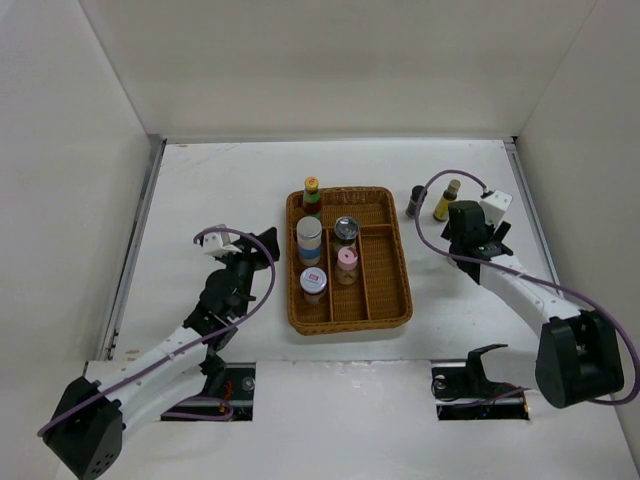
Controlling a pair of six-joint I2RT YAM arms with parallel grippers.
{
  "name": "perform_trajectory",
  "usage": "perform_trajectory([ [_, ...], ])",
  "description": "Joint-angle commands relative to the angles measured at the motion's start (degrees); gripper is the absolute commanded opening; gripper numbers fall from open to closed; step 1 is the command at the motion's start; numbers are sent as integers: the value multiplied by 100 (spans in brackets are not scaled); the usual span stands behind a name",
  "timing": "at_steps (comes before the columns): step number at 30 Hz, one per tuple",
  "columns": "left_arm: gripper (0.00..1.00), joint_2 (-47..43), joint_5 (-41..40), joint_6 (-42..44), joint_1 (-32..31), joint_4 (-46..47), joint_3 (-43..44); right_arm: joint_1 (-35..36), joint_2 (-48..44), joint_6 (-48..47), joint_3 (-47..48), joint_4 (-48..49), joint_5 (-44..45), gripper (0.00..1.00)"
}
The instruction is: Organize the condiment bottles
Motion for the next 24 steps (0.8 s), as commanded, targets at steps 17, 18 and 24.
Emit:
perform_trajectory([
  [17, 62, 136, 37, -59, 173, 264, -25, 2477, -2010, -255, 325, -482, 579, 50],
  [18, 62, 162, 55, -68, 191, 264, -25, 2828, -2195, -194, 352, -631, 518, 50],
  [24, 62, 382, 46, -68, 296, 352, 1, 4806, -2084, 536, 326, -634, 421, 49],
])
